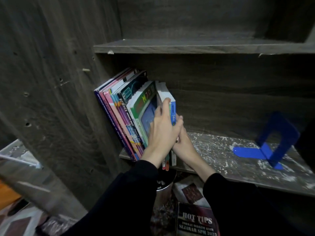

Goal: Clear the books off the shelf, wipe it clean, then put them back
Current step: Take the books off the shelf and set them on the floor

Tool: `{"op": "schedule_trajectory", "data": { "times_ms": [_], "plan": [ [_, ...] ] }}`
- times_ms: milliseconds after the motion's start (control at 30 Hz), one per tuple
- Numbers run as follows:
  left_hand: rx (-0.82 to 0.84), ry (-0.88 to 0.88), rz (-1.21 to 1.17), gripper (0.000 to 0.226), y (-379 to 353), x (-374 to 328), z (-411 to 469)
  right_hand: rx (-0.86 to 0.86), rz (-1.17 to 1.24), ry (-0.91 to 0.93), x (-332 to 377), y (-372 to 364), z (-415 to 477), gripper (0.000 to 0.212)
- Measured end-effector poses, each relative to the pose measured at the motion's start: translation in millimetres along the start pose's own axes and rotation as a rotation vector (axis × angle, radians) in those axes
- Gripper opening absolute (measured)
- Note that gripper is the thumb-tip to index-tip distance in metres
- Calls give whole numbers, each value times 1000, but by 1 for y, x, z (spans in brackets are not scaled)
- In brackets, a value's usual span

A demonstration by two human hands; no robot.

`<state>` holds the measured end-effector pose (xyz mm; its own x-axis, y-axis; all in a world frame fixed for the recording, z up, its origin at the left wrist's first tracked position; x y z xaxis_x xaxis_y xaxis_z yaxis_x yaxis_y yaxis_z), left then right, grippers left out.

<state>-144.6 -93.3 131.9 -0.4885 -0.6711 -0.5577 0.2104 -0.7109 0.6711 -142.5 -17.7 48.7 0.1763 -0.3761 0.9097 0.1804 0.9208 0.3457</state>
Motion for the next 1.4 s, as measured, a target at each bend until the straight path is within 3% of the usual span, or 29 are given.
{"op": "schedule_trajectory", "data": {
  "times_ms": [167, 400, 567, 700, 833, 933, 1067, 1133, 1200, 1267, 1400],
  "plan": [
    [-80, 71, 156, 68, -4, 5, 16, 198, 11, -48, -18, -2, -11, 96],
    [-159, 153, 148, 91, 1, 16, 16, 252, -85, -39, -16, -4, -22, 100],
    [-200, 118, 61, 53, 8, 14, 15, 274, -75, 1, -19, -11, -29, 90],
    [-191, 109, -111, 45, 19, 11, -1, 181, 105, -78, -20, -3, -25, 58],
    [-134, 54, -311, 41, 41, -10, -27, -23, 277, -128, -24, 40, -20, 80],
    [-77, 138, -567, 44, 60, -2, -39, -46, 266, -166, -29, 77, -28, 101],
    [-33, 335, -895, 44, 48, 28, -69, 251, 341, -340, -55, 92, -84, 94],
    [23, 486, -975, 40, 19, 46, -96, 422, 370, -466, -85, 81, -132, 102],
    [106, 604, -963, 37, -16, 61, -126, 506, 320, -552, -117, 71, -174, 111],
    [197, 679, -906, 42, -53, 76, -154, 497, 251, -630, -154, 68, -205, 105],
    [448, 578, -528, 63, -127, 105, -192, 561, 62, -638, -208, 56, -240, 81]
  ]
}}
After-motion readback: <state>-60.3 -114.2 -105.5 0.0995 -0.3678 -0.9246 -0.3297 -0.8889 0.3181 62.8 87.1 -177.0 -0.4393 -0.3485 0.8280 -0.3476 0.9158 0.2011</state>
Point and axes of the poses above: each hand's wrist, its own z-axis towards the middle knuckle, its own y-axis out of the back of the hand, x = y × z, the point moved 9 cm from there along z, towards the middle knuckle, and after that the axes turned 2 degrees about x, right-handed, at the moved point
